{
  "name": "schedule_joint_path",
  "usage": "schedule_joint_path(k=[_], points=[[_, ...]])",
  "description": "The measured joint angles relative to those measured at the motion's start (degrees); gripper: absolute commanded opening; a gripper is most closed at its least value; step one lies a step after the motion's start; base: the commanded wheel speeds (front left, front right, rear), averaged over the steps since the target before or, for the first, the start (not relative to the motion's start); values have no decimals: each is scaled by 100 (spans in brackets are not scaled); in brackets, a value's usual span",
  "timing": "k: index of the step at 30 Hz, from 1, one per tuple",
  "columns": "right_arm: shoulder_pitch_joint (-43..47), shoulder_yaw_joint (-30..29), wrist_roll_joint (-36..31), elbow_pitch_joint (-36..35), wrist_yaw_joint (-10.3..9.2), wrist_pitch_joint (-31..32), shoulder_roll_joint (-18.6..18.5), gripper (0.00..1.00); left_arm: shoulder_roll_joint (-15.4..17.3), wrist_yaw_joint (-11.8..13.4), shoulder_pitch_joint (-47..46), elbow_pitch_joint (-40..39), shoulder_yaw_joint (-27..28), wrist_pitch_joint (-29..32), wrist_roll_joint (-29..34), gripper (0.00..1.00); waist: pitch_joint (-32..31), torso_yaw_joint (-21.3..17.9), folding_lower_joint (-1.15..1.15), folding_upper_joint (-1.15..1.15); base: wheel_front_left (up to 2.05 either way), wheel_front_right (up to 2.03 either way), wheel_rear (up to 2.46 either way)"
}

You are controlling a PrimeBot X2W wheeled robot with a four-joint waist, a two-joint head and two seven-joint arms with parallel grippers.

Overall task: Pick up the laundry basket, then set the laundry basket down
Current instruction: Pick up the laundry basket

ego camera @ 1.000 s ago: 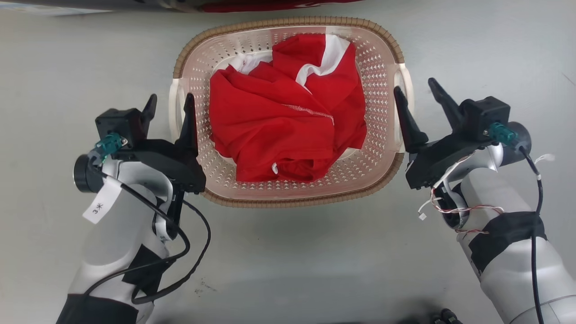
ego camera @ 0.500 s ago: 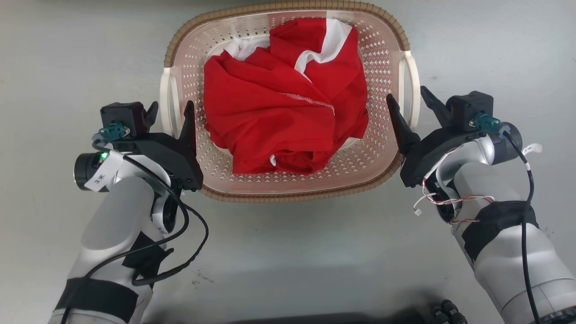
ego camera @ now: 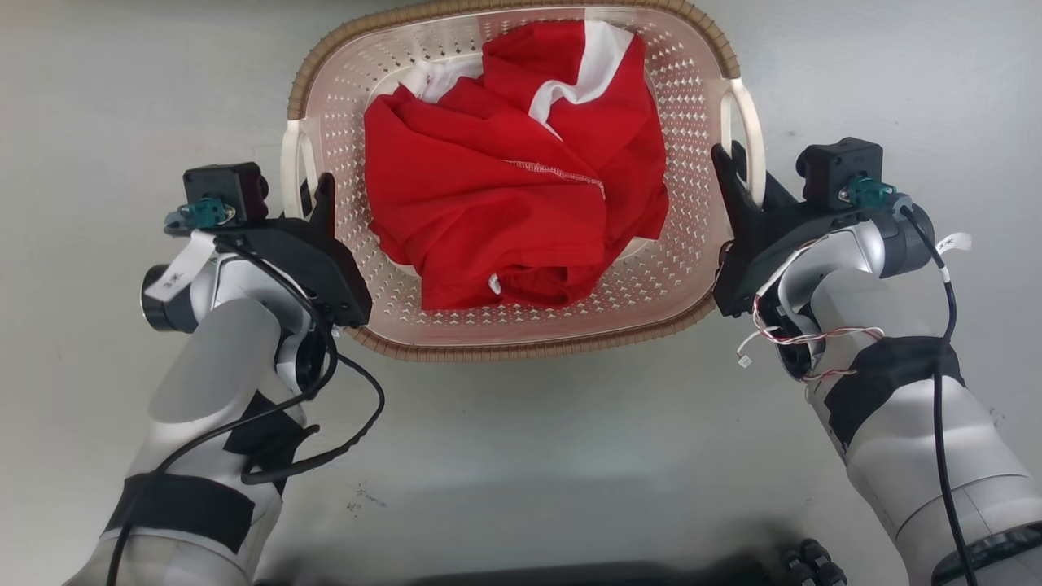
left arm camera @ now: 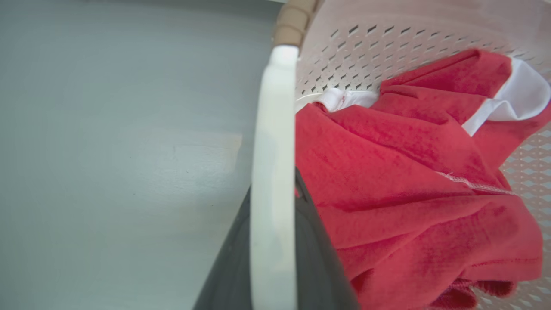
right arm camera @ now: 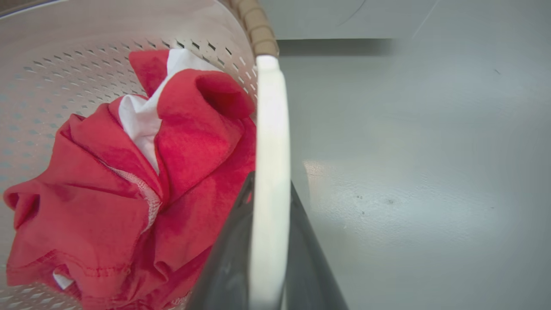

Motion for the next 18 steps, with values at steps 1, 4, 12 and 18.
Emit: schedule_joint_path(k=[1,4,12,18], points=[[-12,1,18,33,1,-3,-1,0,12,-4,-13,33,2,0,-7,0,-1,2,0,0,0,0,0],[-71,9,21,167,3,-7,15,0,-19,-19,-80,172,-2,-1,-7,0,-33,6,0,0,0,0,0],[-74,42,131,588,29,-35,81,0,-110,-103,-93,591,-32,-1,-14,0,-315,-2,0,0,0,0,0],[-69,54,221,772,63,-37,126,0,-133,-152,-104,766,-42,-1,-33,0,-549,-15,0,0,0,0,0]])
